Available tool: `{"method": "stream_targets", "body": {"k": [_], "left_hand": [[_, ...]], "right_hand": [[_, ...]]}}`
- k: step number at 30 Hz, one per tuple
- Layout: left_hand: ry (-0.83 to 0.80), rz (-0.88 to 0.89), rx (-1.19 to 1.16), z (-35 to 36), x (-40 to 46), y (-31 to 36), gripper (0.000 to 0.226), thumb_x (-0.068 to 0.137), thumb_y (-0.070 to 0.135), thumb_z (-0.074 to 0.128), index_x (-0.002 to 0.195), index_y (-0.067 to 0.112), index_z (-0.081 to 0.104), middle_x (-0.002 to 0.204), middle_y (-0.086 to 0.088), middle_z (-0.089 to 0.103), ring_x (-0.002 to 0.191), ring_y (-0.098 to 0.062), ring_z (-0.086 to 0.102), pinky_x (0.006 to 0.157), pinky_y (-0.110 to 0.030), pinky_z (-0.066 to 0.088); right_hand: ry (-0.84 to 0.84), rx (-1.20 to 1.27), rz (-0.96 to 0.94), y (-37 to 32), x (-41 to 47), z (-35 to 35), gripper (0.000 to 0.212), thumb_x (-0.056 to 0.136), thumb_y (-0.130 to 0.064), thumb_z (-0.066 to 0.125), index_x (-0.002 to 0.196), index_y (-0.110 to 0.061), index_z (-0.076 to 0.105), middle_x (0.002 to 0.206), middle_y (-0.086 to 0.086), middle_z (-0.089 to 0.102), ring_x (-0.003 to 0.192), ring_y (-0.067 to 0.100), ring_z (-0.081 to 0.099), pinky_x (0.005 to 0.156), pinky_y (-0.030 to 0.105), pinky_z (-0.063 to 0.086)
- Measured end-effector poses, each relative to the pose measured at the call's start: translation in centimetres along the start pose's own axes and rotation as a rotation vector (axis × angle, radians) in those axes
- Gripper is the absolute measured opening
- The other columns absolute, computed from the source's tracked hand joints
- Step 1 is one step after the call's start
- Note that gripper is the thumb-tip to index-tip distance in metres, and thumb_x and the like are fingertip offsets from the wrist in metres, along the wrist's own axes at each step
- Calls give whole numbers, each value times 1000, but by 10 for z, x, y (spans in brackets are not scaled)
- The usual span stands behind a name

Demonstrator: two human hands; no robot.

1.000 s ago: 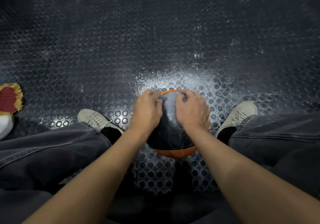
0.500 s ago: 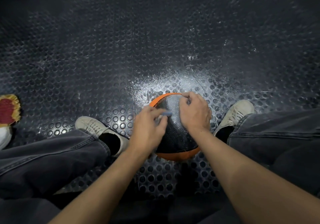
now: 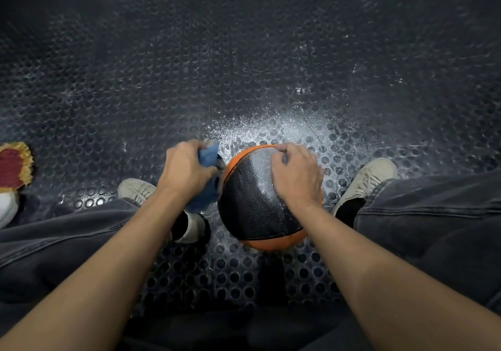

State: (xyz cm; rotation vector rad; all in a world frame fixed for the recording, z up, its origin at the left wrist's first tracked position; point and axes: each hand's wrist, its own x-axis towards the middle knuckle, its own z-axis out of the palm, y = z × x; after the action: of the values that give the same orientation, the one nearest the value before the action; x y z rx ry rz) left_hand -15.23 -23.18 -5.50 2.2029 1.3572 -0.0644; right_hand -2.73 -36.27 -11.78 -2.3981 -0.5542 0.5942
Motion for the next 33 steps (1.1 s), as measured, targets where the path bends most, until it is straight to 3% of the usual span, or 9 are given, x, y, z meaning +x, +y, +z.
{"method": "stream_targets", "body": {"k": [5,10,13,17,19,23,28,30,33], "left_hand": [[-77,181,-142,17,-15,7,26,78,14,73,101,26,73,96,3,70,94,-12,62,76,-17,38],[-119,272,-291,47,-43,4,27,94,29,58,121,25,61,135,6,33,124,-9,36,105,-24,26],[-25,356,-225,57,-42,3,27,97,32,51,121,25,61,143,4,38,131,-14,37,109,-33,28],[19,381,-218,54,-26,9,16,92,27,60,105,20,66,113,5,50,103,-10,51,93,-30,41],[70,356,-174,54,-18,15,14,91,23,60,101,15,65,113,4,49,97,-9,50,87,-26,41],[6,77,-130,52,6,30,6,93,22,55,97,17,55,106,0,59,86,-15,53,71,-23,34],[76,215,-106,59,-33,26,30,94,24,55,124,19,59,121,-1,59,108,-16,53,95,-28,37],[90,260,-118,62,-43,21,28,94,23,56,121,19,63,116,0,60,105,-15,54,92,-27,37],[92,154,-122,56,-11,24,20,94,21,57,108,17,71,100,-4,67,82,-13,54,73,-16,33]], "right_hand": [[3,14,1,2,3,-1,28,99,-36,42,120,-31,61,120,-9,59,113,14,47,106,44,33],[18,47,31,0,5,-6,24,98,-33,44,111,-30,63,114,-7,61,109,19,52,104,45,37],[11,53,43,0,8,-10,22,98,-33,45,109,-31,65,107,-9,59,109,19,53,104,42,37],[-1,66,21,3,7,-10,18,97,-33,45,101,-35,63,100,-14,54,104,18,55,101,46,42],[23,78,19,4,4,-9,15,97,-32,45,95,-35,59,98,-14,54,101,19,55,98,47,44],[58,55,57,2,-4,-7,11,98,-31,45,91,-34,52,99,-13,49,101,15,45,103,47,38],[75,58,101,-2,3,-3,15,96,-35,43,84,-31,51,100,-8,58,101,20,51,101,49,39],[52,70,77,0,7,-3,16,97,-35,44,85,-31,54,97,-9,58,101,20,54,100,47,40],[33,59,31,-1,5,-1,15,98,-36,45,91,-31,58,102,-10,59,107,19,52,103,48,38]]}}
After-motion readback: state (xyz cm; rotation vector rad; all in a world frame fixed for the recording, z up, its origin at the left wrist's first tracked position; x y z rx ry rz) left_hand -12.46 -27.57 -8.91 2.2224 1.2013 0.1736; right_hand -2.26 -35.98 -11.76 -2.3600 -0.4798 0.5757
